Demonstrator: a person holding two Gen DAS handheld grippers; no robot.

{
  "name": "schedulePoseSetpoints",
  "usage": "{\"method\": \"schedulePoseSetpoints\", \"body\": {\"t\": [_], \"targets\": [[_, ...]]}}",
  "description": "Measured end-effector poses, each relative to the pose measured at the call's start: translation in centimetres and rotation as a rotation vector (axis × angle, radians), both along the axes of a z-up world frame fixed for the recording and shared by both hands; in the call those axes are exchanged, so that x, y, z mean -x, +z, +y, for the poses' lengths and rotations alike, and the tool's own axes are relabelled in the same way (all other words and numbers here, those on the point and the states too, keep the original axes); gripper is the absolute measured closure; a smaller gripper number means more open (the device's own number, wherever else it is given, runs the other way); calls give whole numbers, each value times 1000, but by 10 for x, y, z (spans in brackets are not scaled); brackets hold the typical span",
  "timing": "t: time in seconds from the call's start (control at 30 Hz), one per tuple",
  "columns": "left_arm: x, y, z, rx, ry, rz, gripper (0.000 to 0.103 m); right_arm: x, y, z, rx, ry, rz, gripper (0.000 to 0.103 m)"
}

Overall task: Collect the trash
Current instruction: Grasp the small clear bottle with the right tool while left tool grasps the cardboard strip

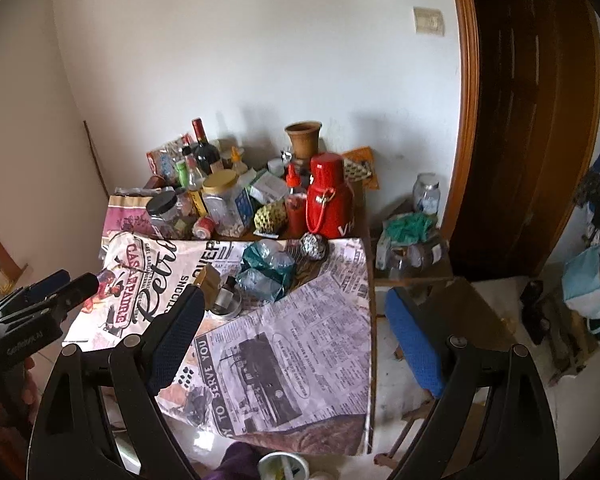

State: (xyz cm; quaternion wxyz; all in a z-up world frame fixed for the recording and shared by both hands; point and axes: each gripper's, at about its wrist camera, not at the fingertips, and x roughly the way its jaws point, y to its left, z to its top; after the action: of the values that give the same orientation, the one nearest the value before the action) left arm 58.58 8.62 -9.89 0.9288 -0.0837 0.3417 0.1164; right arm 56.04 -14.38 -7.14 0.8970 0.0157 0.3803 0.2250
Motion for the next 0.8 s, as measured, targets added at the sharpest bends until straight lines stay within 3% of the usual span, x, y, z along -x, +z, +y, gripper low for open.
{"method": "schedulePoseSetpoints", "body": {"t": [0.27,0.43,0.67,0.8], "targets": [[-59,-24,62,40,-17,68,31,-47,-29,45,29,-49,91,13],[-99,-55,99,82,-46,138,31,-78,-57,79,28,-61,180,13],[-147,-122,135,296,-114,271,31,-107,-108,119,21,-73,332,13],[-168,-160,141,359,-124,341,32,-116,-132,136,28,-66,392,13]]}}
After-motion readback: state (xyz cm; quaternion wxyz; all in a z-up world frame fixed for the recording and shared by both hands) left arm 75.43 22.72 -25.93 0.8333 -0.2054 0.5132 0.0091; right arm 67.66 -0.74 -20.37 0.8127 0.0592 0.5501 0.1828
